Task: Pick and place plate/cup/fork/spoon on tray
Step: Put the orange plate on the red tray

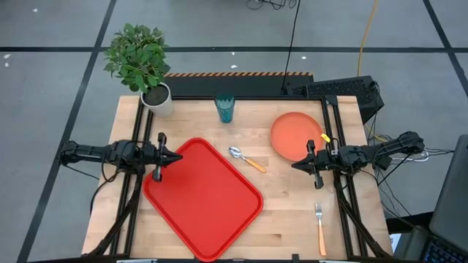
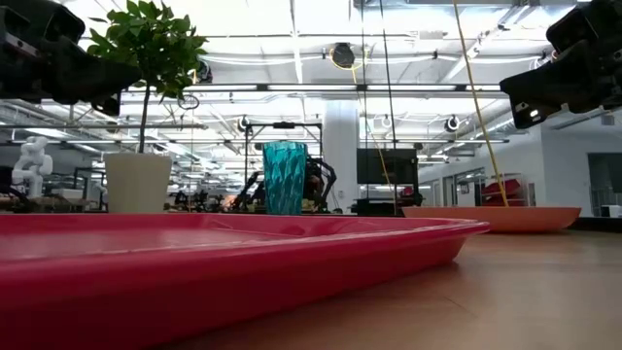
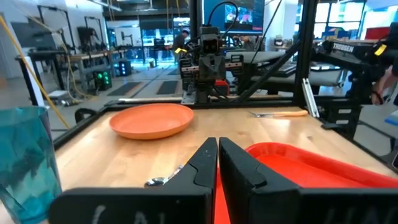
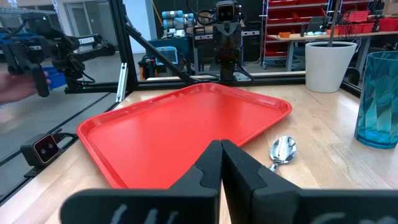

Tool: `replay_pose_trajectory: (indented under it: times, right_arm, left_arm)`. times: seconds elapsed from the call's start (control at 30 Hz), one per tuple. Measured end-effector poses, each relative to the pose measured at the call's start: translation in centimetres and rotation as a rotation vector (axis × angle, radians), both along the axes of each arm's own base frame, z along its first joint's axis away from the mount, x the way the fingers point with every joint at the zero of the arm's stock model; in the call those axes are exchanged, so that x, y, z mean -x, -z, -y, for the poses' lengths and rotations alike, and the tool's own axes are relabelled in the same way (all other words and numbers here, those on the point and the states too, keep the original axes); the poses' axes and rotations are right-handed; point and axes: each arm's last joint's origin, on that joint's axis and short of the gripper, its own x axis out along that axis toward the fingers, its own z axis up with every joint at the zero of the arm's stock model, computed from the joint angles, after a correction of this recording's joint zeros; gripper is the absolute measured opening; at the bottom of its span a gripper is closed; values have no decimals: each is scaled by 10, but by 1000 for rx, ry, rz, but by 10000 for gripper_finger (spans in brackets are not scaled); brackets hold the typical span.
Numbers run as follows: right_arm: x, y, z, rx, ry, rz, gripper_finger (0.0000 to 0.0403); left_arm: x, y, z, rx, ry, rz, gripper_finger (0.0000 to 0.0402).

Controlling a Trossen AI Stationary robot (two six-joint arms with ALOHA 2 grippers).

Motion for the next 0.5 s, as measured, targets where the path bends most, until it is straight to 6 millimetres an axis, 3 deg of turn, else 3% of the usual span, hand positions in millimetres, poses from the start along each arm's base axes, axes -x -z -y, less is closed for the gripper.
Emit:
replay_pose_trajectory:
  times: [0.5]
  right_arm:
    - [0,0,0,0,0,0,0]
  left_arm:
    - [3,-22,-1,107,-3,228,21]
